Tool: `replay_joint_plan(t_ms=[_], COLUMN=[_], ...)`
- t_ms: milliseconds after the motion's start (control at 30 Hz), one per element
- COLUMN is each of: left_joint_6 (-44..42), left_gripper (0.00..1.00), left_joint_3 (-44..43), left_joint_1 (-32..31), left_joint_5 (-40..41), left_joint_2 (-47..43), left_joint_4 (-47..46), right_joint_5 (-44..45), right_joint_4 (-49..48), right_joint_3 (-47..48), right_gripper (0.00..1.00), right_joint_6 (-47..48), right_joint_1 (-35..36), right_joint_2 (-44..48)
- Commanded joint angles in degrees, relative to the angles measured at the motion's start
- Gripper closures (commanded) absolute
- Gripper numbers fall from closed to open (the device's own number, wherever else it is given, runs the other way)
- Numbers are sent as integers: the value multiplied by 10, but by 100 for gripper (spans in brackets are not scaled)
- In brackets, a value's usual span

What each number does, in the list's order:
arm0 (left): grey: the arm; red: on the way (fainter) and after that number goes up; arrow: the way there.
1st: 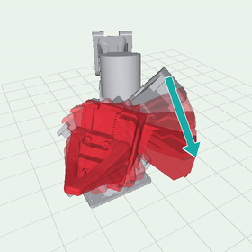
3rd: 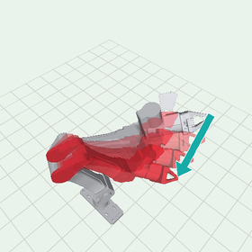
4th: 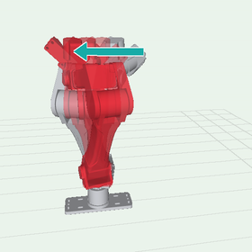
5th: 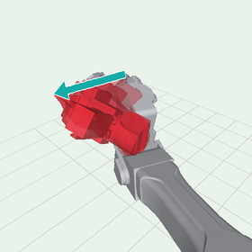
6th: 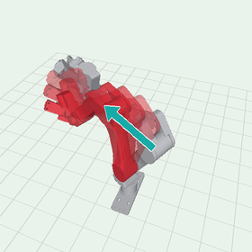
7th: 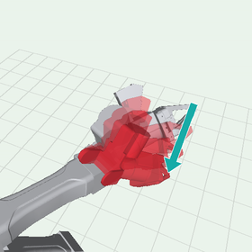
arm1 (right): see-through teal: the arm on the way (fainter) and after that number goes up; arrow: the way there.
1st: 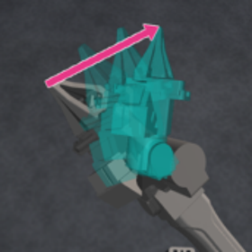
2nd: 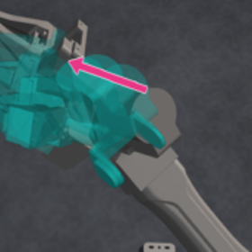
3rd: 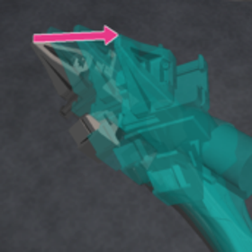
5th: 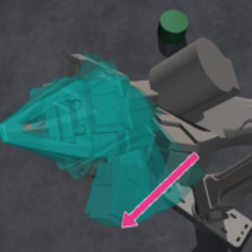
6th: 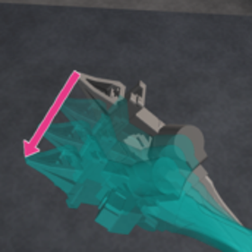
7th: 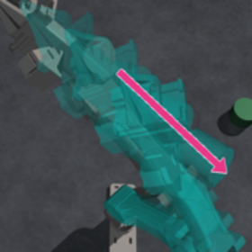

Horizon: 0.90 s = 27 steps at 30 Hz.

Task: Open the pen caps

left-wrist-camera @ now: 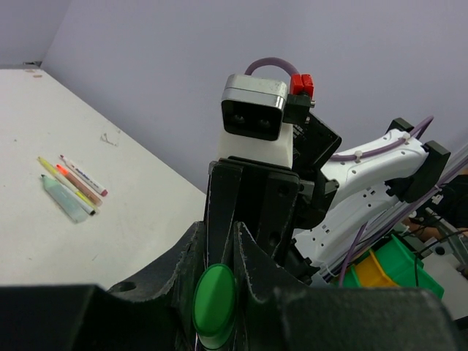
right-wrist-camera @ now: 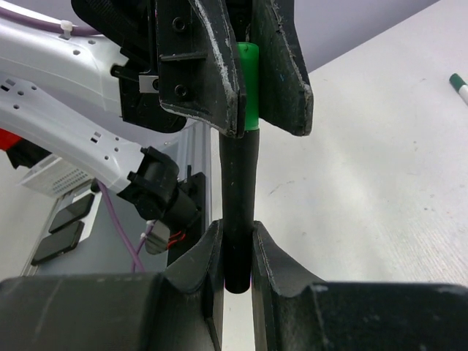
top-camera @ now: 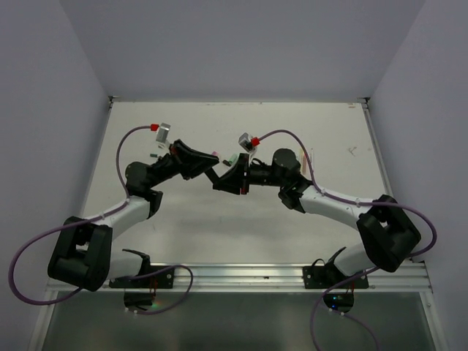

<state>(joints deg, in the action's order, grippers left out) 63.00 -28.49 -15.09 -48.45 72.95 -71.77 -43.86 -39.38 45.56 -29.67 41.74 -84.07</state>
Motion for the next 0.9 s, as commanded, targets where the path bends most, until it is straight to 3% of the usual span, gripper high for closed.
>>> replay_joint_plan(t_ms=[0,267,500,867], left_joint_6=[-5,-3,9,-17], left_gripper=[100,100,100,100], left_joint_3=[-53,-64,-75,-92], left_joint_1=[23,42,44,47], left_joint_5=[129,175,263,299], left_joint_2=[-1,1,18,25], left_joint_4=[-201,-217,-274,-288], right_joint_5=[-63,-82,-97,-111], right_joint_4=[66,55,27,11], right_joint_3=[-49,-80,-94,-112], right_gripper=[100,100,100,100], right_joint_6=[-5,-5,-18,-32], right_joint_1=[-12,-24,-24,-24], right_joint_2=[15,15,4,7])
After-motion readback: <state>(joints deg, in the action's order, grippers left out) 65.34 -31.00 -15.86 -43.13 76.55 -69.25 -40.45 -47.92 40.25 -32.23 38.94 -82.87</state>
